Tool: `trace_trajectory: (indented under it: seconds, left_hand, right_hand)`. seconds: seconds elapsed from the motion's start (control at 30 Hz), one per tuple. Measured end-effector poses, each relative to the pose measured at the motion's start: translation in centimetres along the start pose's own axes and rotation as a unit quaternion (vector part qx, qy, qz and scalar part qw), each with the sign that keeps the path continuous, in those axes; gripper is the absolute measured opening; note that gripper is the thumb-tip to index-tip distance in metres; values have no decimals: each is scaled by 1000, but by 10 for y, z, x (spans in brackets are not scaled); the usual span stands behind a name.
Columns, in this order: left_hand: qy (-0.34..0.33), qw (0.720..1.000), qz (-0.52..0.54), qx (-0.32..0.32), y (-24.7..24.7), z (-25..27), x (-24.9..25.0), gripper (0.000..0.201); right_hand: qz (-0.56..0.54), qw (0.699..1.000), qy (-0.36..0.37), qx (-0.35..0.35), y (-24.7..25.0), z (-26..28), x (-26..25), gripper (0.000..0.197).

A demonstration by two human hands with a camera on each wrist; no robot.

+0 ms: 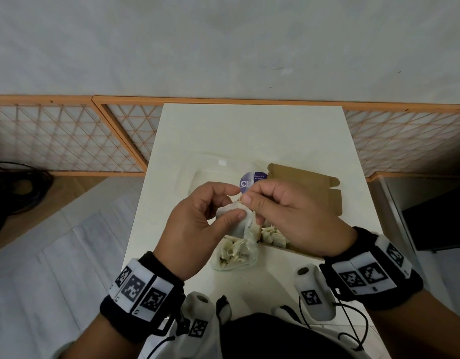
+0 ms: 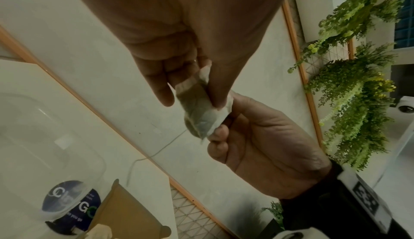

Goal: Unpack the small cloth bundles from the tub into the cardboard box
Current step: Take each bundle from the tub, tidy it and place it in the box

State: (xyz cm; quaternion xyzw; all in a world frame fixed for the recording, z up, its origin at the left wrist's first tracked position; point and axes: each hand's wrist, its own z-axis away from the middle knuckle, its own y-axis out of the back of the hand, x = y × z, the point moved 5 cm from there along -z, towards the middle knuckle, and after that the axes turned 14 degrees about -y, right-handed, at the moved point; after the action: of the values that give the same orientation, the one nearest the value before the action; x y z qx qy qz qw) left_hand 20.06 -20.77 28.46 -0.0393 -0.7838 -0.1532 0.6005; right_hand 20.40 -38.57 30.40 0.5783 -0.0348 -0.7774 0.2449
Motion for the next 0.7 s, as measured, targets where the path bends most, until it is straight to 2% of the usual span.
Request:
trace_trajectory:
  seconds: [0.13, 0.23, 0.4, 0.47, 0.53, 0.63, 0.7]
  left_hand:
    - [-15, 1000, -21, -2, 4, 0, -2, 31]
    - [-13, 999, -32, 19, 11, 1, -6, 30]
    - [14, 998, -35, 59, 24, 3, -17, 13]
    - [35, 996, -8, 80, 27, 6, -21, 10]
    - [43, 995, 1, 86, 30, 9, -25, 10]
    - [57, 994, 27, 92, 32, 13, -31, 9]
    - [66, 992, 44, 94, 32, 15, -34, 7]
  right_hand:
    - [-38, 999, -28, -3, -6, -13, 0, 18]
    - [-47, 996, -61, -40, -13, -22, 5, 22]
    - [-55, 988, -103, -98, -30, -38, 35, 31]
    - [15, 989, -113, -89, -39, -48, 62, 24]
    - [147, 981, -103, -70, -51, -56, 92, 19]
    - [327, 935, -100, -97, -79, -65, 135, 24]
    - [409, 899, -100, -117, -94, -68, 157, 33]
